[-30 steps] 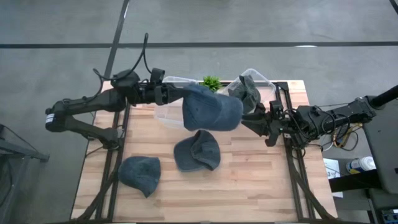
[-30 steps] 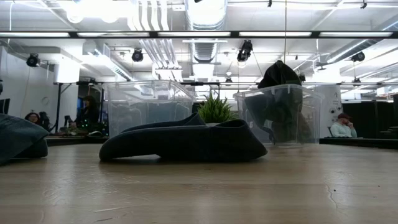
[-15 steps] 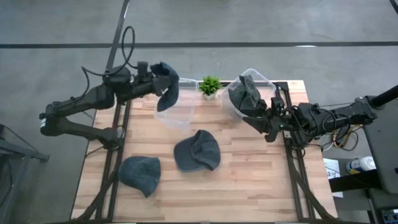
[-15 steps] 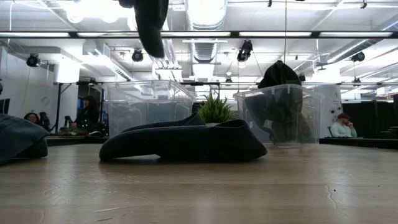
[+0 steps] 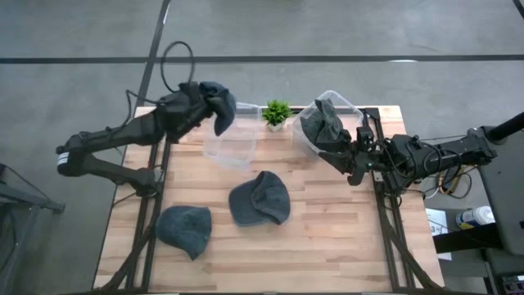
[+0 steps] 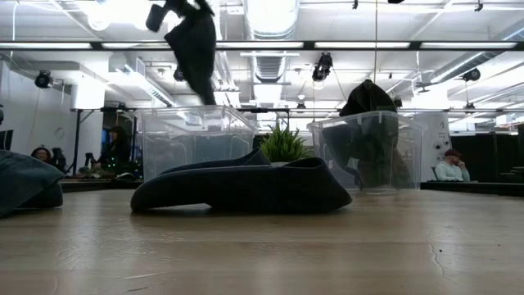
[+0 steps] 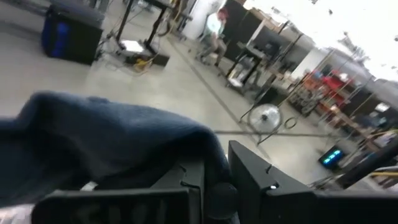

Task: Pick & Place hat
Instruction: Put the right blue cap in the left transparent bin

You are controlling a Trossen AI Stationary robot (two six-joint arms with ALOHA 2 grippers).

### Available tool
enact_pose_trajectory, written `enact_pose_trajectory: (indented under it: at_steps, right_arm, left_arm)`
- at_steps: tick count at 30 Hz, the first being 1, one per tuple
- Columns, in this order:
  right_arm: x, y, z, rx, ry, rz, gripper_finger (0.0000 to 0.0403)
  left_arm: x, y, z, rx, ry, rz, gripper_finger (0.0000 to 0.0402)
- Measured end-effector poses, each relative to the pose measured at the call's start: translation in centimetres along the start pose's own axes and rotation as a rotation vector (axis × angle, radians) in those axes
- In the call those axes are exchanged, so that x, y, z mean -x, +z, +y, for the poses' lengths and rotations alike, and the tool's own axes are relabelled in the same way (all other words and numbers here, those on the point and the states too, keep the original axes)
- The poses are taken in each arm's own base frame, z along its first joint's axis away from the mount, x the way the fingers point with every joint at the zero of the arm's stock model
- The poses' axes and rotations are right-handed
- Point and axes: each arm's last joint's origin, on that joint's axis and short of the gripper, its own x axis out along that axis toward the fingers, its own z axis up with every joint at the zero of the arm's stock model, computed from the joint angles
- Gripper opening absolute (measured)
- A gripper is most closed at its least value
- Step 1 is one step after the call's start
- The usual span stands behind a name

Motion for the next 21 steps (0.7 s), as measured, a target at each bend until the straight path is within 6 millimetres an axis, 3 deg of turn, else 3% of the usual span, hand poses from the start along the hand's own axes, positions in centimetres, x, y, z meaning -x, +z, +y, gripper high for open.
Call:
enact_pose_trajectory:
  at_steps: [11,21]
  right_arm:
    - [0.0,0.0,0.0,-0.003,0.0,0.0,0.0226]
    - [0.0,0.0,0.0,-0.048,0.0,0.0,0.0226]
  left_arm:
    - [-2.0,-6.6,3.1,0.11,0.031,0.001,0.0046]
    - [-2.0,-9.4,5.2,0.124,0.092,-0.012,0.0046]
